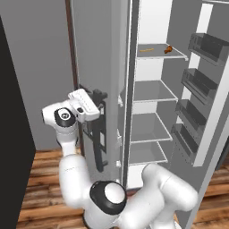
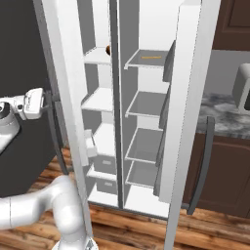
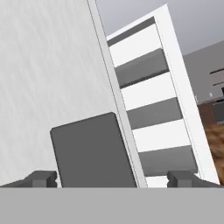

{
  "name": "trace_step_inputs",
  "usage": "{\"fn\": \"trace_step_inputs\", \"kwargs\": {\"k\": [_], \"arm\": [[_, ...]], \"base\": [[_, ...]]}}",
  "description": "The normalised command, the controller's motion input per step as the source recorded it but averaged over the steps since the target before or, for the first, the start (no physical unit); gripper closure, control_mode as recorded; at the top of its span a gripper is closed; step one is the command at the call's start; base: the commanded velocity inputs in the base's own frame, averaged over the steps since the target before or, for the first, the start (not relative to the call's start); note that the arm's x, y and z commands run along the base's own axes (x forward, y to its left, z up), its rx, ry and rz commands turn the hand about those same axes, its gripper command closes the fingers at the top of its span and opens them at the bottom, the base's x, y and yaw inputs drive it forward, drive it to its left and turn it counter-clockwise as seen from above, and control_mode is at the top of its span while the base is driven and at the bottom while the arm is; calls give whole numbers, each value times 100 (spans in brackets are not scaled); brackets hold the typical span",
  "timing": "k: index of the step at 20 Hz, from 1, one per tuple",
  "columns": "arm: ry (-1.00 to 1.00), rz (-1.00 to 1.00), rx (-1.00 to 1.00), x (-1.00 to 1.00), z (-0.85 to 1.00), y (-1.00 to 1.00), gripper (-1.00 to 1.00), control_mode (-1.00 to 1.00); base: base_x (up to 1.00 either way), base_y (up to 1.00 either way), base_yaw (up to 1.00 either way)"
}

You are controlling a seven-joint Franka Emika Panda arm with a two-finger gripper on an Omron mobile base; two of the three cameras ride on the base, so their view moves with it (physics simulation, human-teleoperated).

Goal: Pick up the frozen chicken drumstick from the freezer, place it on any shelf in the fridge, and close the fridge and freezer doors when done.

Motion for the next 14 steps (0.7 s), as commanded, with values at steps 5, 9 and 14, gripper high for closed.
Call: {"fn": "trace_step_inputs", "kwargs": {"k": [5,9,14], "arm": [[-1,0,0,55,0,-100,-100,-100],[-1,0,0,56,1,-100,-100,-100],[0,0,0,58,8,-84,-100,-100]], "base": [[0,0,0],[0,0,0],[0,0,0]]}}
